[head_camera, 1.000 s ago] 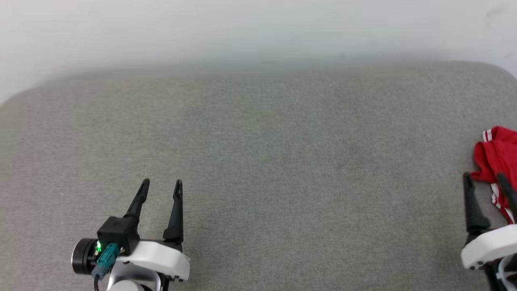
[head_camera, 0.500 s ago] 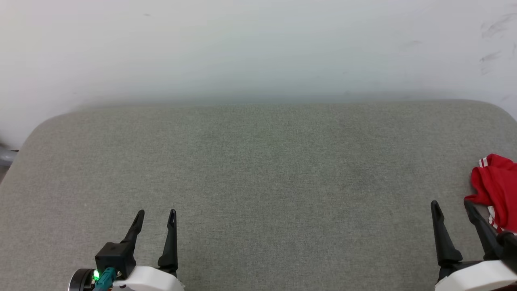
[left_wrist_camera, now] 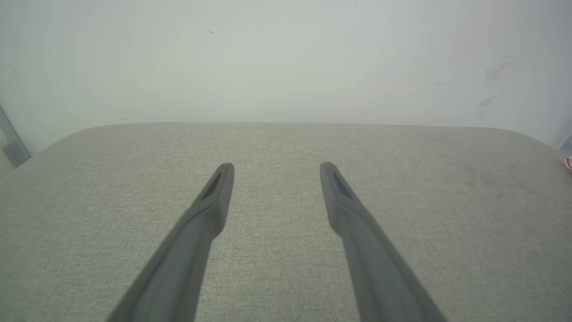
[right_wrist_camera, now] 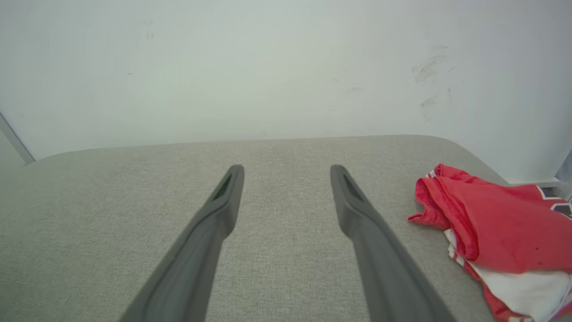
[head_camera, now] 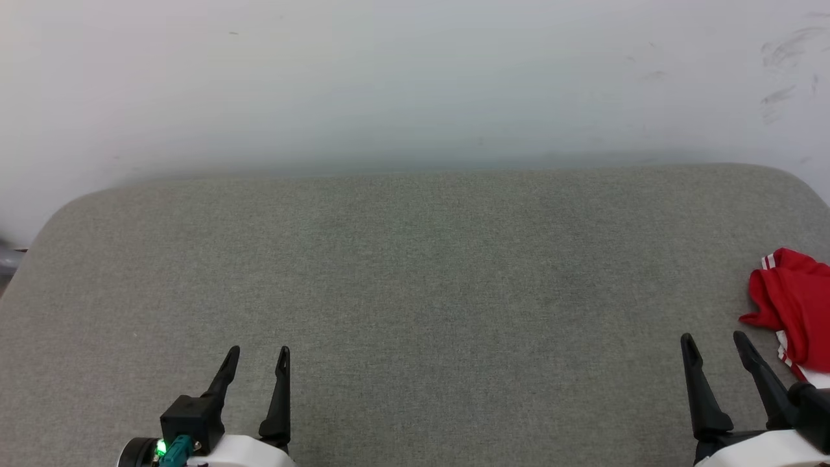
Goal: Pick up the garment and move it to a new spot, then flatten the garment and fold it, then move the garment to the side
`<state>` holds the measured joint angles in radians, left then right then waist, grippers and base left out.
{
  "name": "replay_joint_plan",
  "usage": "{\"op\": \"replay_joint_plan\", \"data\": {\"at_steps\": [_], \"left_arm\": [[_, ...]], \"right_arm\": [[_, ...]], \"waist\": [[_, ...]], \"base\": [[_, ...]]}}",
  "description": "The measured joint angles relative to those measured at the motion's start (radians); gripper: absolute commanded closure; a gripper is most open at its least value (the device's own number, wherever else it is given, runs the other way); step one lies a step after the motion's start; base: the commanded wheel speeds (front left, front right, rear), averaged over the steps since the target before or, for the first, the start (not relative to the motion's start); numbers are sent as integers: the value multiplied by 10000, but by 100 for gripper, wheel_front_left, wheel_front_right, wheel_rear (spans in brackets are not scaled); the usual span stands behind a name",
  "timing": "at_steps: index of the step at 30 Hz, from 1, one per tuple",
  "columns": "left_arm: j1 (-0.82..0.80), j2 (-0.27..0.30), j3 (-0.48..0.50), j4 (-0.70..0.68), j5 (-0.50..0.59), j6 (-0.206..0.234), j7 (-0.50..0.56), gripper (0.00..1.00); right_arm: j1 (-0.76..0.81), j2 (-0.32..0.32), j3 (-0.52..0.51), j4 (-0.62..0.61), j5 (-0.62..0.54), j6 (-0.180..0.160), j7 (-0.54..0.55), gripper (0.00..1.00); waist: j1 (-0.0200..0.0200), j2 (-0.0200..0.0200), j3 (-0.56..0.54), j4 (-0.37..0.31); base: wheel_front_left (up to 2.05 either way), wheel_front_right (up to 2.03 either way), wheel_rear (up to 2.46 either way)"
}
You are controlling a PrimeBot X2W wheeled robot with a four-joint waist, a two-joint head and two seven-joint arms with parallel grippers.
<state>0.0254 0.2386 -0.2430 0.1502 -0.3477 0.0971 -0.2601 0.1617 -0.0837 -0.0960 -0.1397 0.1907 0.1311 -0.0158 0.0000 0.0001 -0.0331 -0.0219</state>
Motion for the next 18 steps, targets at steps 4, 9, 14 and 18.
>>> {"op": "replay_joint_plan", "data": {"at_steps": [4, 9, 14, 18], "left_arm": [[-2, 4, -13, 29, -8, -2, 0, 0], [-4, 4, -25, 65, -15, -2, 0, 0], [101, -44, -100, 305, -84, 0, 31, 100], [237, -167, -67, 489, -468, -56, 157, 100]], "right_arm": [[0, 2, 35, -27, -29, 0, 2, 0], [-1, 4, 77, -31, -31, 0, 2, 0], [47, 13, 98, 197, -19, 0, 0, 100], [69, 33, 111, 474, 385, 0, 38, 100]], "waist": [[0, 0, 5, -1], [0, 0, 6, 3], [1, 0, 29, 9], [1, 0, 37, 14]], "base": [[0, 0, 0], [0, 0, 0], [0, 0, 0], [0, 0, 0]]}}
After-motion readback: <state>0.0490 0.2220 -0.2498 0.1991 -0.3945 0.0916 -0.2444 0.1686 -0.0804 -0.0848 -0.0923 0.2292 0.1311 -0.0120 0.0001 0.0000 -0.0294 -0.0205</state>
